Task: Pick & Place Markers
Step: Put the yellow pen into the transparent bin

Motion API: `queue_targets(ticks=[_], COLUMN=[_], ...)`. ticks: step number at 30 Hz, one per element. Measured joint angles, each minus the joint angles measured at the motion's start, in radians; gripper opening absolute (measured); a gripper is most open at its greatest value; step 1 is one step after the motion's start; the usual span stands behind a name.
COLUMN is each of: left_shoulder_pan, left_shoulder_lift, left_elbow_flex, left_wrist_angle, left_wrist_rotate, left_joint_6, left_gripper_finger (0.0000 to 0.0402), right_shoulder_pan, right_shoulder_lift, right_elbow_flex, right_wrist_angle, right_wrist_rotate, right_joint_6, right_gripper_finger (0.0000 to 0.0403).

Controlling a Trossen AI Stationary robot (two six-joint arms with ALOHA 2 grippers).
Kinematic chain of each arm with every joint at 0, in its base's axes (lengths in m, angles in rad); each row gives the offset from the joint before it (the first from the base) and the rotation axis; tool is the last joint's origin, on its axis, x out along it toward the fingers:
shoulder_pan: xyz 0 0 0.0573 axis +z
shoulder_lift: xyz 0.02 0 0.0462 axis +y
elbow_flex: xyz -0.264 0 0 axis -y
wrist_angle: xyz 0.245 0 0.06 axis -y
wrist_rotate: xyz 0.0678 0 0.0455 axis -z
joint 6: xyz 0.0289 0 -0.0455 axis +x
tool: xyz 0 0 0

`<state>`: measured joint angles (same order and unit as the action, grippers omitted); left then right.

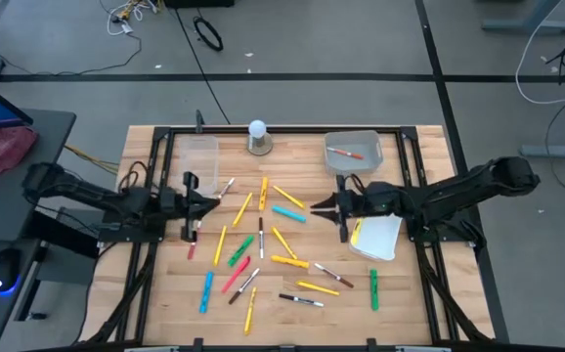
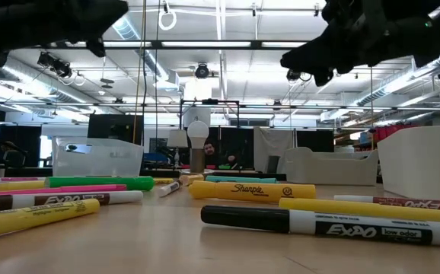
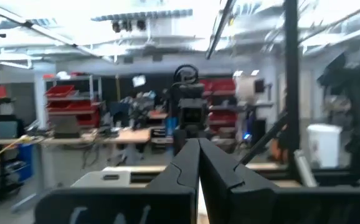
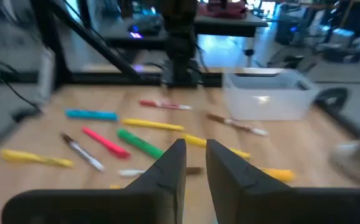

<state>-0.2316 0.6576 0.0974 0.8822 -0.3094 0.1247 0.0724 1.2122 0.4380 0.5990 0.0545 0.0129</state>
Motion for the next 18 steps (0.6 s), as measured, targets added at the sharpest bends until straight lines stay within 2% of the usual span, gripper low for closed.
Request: queue_targets(ticks=[4,9,12,14,18], left_shoulder_pan=[-0.003,-0.003,-0.003,-0.003,-0.003], left_shoulder_lift=[0.203,0.402,0.476,0.504,0.539], left_elbow_flex=[0.101,0.226,0.309,0.369,0.472], left_wrist_angle=[-0.006,-0.050,-0.188,-0.307,-0.610], left_wrist_rotate=[-0.062,-0.216,-0.350,-0.427,-0.434], left_joint_6=[0.062,0.123,0.106,0.042,-0.155], left_gripper_finger=[0.0013,0.0013,0.0013,0.0013,0.0013], right_shoulder_pan=[0.004,0.004,0.004,0.004,0.004], right_shoulder_lift=[0.000,0.000,0.000,0.000,0.000], right_elbow_flex=[-0.039,-0.042,-0.042,-0.042,-0.042], right_wrist_angle=[0.088,0.112,0.113,0.112,0.111], right_wrist_rotate=[-0.004,0.012,0.017,0.017,0.017], right_joint_6=[0.060,0.060,0.057,0.058,0.058], right_gripper_finger=[0.0063,0.0066,0.0066,0.0066,0.0066])
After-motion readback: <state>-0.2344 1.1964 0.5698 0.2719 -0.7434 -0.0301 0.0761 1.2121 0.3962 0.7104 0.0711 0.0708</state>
